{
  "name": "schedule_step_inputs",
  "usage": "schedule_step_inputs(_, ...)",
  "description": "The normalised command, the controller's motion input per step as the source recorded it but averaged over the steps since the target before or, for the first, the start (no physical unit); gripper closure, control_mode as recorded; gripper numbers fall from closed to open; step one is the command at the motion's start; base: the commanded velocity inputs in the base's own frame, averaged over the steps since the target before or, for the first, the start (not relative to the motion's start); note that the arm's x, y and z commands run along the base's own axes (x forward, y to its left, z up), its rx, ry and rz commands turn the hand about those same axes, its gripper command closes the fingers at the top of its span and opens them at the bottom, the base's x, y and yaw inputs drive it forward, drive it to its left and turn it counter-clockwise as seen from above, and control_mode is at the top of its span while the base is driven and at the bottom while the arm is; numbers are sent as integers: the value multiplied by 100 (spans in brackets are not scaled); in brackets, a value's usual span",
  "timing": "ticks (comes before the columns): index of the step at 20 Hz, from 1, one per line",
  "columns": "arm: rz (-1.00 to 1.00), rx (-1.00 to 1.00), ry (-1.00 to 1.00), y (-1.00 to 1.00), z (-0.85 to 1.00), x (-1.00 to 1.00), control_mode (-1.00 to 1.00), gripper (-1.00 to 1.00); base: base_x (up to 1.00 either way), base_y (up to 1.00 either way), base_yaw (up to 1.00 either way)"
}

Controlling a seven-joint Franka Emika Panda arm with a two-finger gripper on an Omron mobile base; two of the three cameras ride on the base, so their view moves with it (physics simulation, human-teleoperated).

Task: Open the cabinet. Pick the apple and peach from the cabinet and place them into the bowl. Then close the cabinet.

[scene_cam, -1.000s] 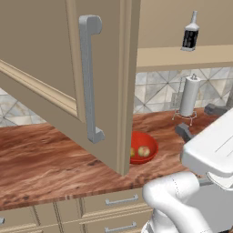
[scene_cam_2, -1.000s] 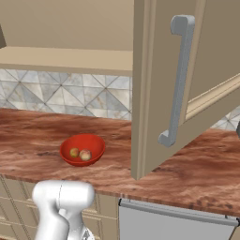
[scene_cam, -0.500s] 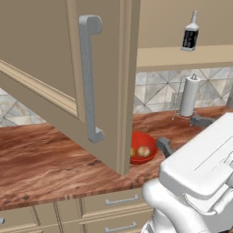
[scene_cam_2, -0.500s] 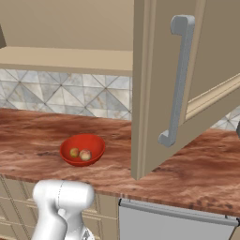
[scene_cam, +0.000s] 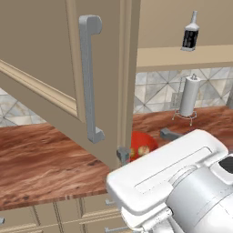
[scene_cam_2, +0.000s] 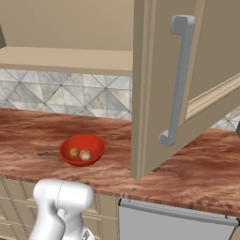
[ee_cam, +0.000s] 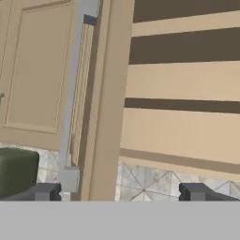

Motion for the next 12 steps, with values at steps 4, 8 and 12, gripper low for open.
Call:
schedule_step_inputs(4,-28,-1,-8,46,-11,9,-100,-100,0,0,0)
schedule_step_inputs(8,-31,-8,-1,12,-22,42,-100,-100,0,0,0)
schedule_step_inputs(12,-23,-7,0,0,-32,60,-100,-100,0,0,0)
